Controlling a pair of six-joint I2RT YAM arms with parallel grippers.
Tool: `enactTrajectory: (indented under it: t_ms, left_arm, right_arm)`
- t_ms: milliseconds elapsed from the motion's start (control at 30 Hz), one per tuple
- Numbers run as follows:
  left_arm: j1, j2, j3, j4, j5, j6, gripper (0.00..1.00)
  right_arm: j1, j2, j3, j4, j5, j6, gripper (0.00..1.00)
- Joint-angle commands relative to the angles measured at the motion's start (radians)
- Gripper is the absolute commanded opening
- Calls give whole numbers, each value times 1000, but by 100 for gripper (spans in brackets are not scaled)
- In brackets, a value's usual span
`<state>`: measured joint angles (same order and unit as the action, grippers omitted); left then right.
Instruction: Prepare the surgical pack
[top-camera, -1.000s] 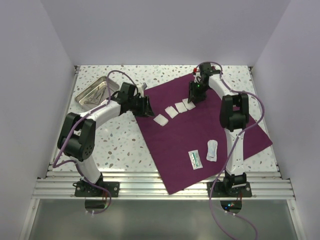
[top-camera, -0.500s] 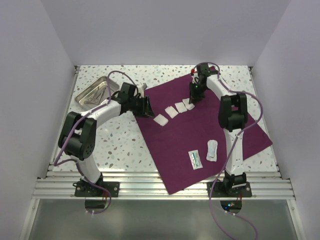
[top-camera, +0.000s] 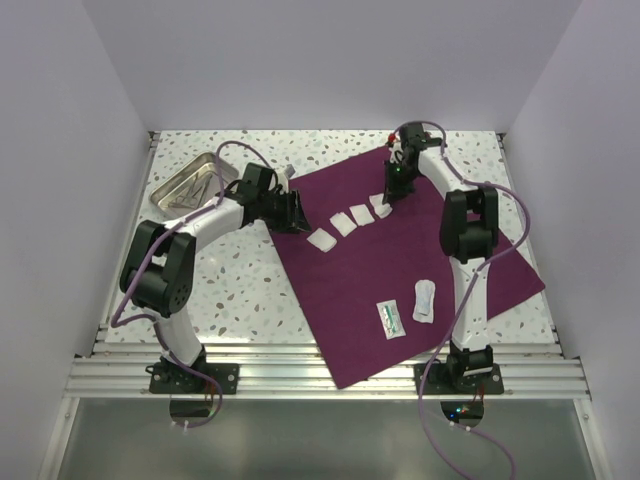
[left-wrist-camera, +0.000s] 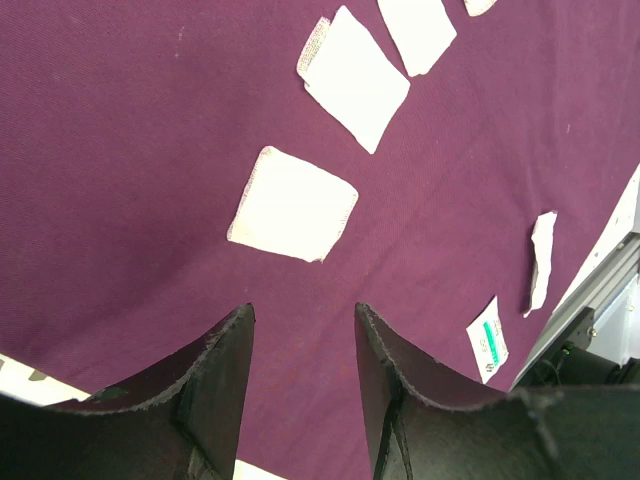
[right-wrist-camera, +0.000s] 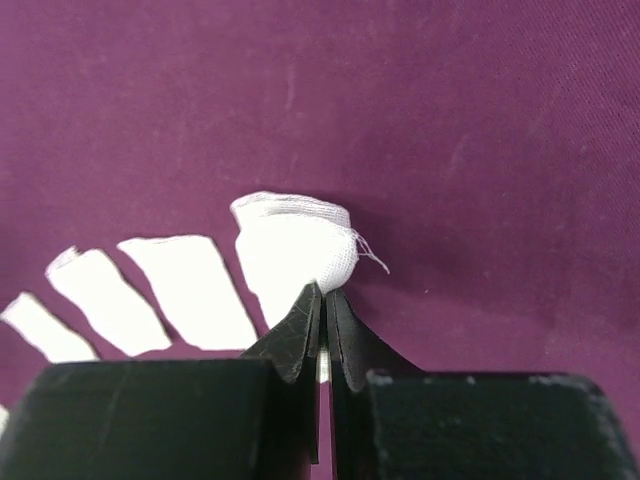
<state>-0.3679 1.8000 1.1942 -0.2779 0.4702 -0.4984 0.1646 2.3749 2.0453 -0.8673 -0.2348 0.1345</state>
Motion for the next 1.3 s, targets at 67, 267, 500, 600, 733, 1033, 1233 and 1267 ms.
enactTrajectory:
  t_ms: [67, 267, 500, 600, 733, 1033, 1233, 1267]
  left_arm:
    - [4, -4, 21, 29, 31, -22, 49]
    - [6, -1, 15, 32, 39, -22, 49]
    - [4, -10, 10, 31, 41, -22, 49]
    - [6, -14, 7, 29, 38, -23, 49]
    - [6, -19, 4, 25, 36, -20, 49]
    - [14, -31, -12, 28, 38, -15, 48]
    - [15, -22, -7, 31, 45, -17, 49]
    - [15, -21, -7, 31, 44, -17, 49]
  right_arm:
    - [6, -129, -14, 14, -78, 28, 0]
    - [45, -161, -62, 28, -115, 59, 0]
    - [84, -155, -79, 19, -121, 114, 0]
    - [93, -172, -134, 63, -89, 163, 0]
    - [95, -167, -165, 102, -64, 200, 0]
    - [96, -138, -175, 132, -43, 194, 0]
    - [96, -108, -163, 129, -43, 191, 0]
    - [96, -105, -165, 131, -44, 192, 0]
